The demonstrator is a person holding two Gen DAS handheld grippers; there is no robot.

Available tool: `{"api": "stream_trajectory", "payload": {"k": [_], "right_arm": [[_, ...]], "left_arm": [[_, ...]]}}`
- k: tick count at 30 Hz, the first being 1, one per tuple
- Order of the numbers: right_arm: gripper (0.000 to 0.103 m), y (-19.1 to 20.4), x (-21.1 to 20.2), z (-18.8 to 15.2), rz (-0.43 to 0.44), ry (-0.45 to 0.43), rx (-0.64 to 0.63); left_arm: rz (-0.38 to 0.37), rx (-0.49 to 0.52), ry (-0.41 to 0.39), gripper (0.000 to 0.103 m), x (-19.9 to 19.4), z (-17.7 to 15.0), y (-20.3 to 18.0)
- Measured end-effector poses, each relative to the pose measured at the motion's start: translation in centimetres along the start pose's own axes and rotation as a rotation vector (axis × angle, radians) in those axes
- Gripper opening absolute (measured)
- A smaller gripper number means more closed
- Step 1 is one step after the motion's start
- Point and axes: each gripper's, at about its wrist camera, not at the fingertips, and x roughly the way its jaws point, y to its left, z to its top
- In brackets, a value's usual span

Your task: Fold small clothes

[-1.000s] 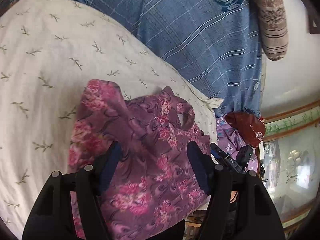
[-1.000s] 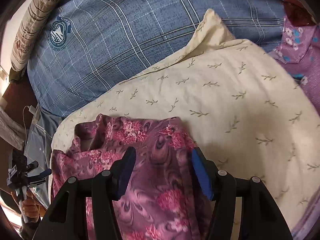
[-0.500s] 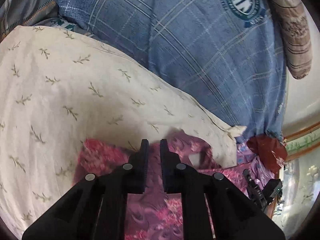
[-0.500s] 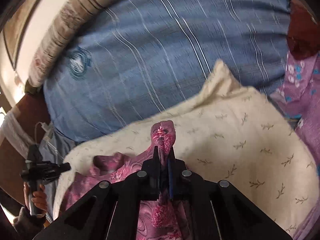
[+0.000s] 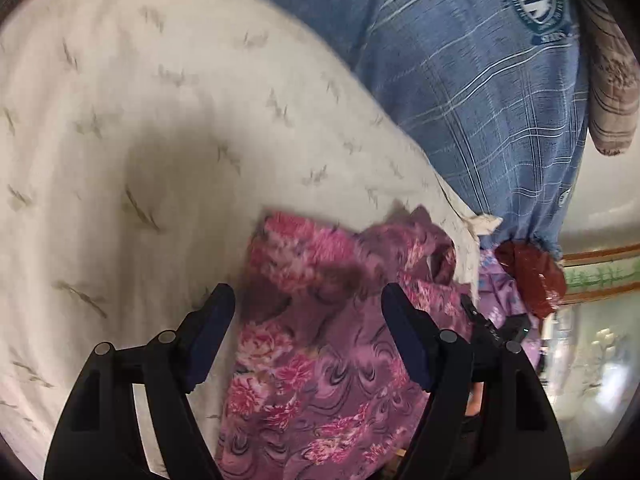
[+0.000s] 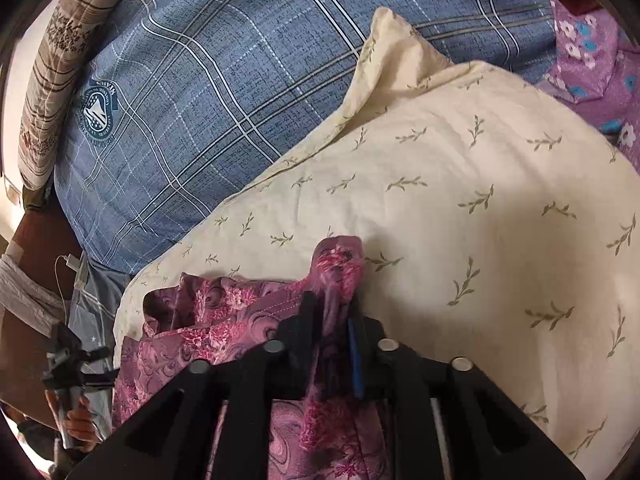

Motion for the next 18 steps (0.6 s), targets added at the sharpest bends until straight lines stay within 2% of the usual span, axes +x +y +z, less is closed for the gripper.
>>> {"api": "stream_trajectory", "payload": {"k": [2, 3, 4, 5, 6, 8, 10, 13, 15, 18], "right_arm": [[0.026, 0.0, 0.1, -0.6, -0.016, 0.002, -0.008], [0.025, 0.1, 0.1, -0.8, -0.021, 0.006, -0.018], [0.02, 0.1, 0.1, -0.8, -0.029, 0.01, -0.025], [0.017, 0.2, 0.0, -0.8, -0.033, 0.006, -0.031], [0.007, 0.5, -0.3, -0.8, -0.033, -0.004, -0.04], [0.007, 0.7, -1.4, -0.7, -0.012, -0.03, -0.04], [0.005, 1.1, -3.6, -0.1, 0.065, -0.091, -0.011], [0.005, 1.7, -5.9, 1.0, 0.124, -0.169, -0.001], [0.005, 1.6, -6.3, 1.8, 0.129, -0.198, 0.009], [0.005, 0.2, -4.8, 2.2, 0.096, -0.181, 0.042]], "left_arm": [[-0.029, 0.014, -0.028, 0.07, -0.2, -0.7, 0.0], [-0.044, 0.028, -0.042, 0.043, -0.4, -0.9, -0.4], [-0.052, 0.033, -0.054, 0.025, -0.6, -1.0, -0.8], [-0.052, 0.032, -0.068, 0.003, -0.9, -1.2, -1.1], [-0.047, 0.03, -0.091, 0.003, -1.3, -1.3, -1.4], [-0.046, 0.029, -0.135, 0.003, -2.2, -1.7, -2.2], [-0.092, 0.041, -0.177, 0.003, -3.3, -1.7, -3.2], [-0.138, 0.051, -0.244, 0.003, -4.6, -1.1, -4.8], [-0.126, 0.058, -0.285, 0.003, -4.5, -0.3, -5.1], [-0.082, 0.022, -0.311, 0.003, -2.5, 1.4, -3.7]]}}
